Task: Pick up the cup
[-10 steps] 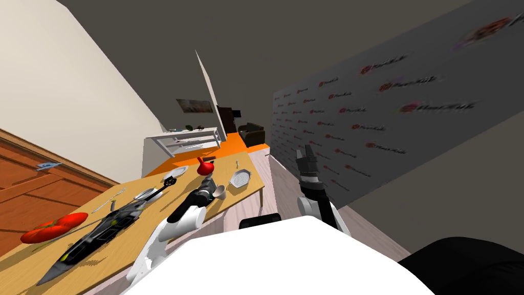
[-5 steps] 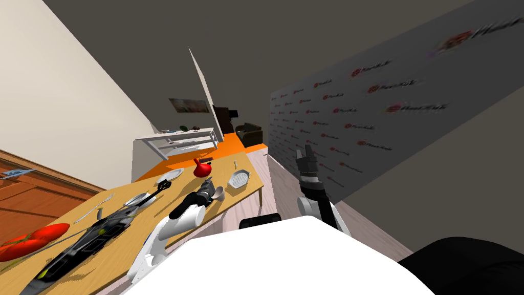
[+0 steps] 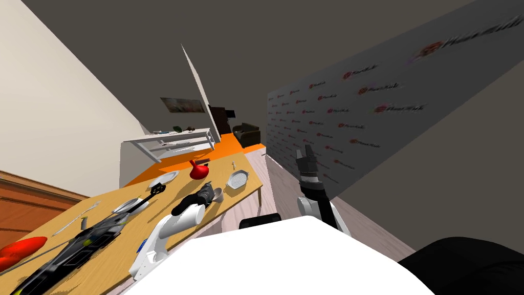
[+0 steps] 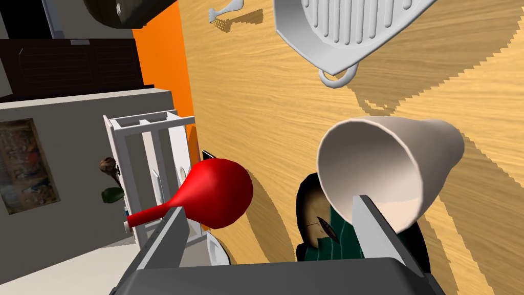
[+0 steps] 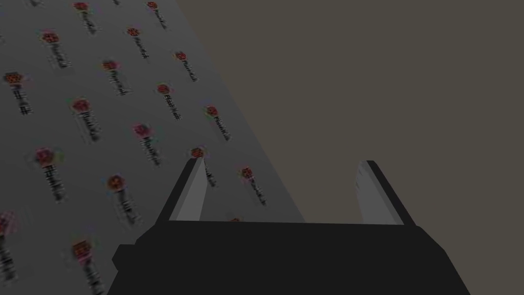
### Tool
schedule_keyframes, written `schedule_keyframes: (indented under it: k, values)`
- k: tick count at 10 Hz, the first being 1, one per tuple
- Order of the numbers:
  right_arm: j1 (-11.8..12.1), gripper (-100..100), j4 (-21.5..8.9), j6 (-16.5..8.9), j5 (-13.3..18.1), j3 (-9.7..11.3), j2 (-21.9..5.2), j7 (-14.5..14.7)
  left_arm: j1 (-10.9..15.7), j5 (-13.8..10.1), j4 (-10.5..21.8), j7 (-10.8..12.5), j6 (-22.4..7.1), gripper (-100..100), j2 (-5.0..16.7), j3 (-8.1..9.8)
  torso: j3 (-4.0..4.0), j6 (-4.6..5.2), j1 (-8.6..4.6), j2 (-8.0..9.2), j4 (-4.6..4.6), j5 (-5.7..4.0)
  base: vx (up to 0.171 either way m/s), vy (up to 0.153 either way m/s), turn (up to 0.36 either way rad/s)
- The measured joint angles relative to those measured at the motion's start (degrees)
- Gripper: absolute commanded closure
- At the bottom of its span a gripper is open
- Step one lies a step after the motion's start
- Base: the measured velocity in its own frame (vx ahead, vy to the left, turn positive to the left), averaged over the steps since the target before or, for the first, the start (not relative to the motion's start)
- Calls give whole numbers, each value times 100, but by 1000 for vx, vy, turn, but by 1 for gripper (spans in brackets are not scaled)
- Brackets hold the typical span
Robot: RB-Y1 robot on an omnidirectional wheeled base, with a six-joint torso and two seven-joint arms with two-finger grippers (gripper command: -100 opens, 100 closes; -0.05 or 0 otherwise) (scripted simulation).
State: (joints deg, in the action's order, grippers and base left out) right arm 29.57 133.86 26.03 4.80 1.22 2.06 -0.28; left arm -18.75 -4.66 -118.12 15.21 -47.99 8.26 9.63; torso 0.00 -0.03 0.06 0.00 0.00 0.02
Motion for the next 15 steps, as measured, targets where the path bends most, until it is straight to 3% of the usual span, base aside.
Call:
schedule_keyframes:
  k: [15]
  values:
    - [1,0,0,0,0,0,0,0,337,101,366,295,-2177,-100,-232,357,0,-2,-1,0,0,0,-9,14,-69]
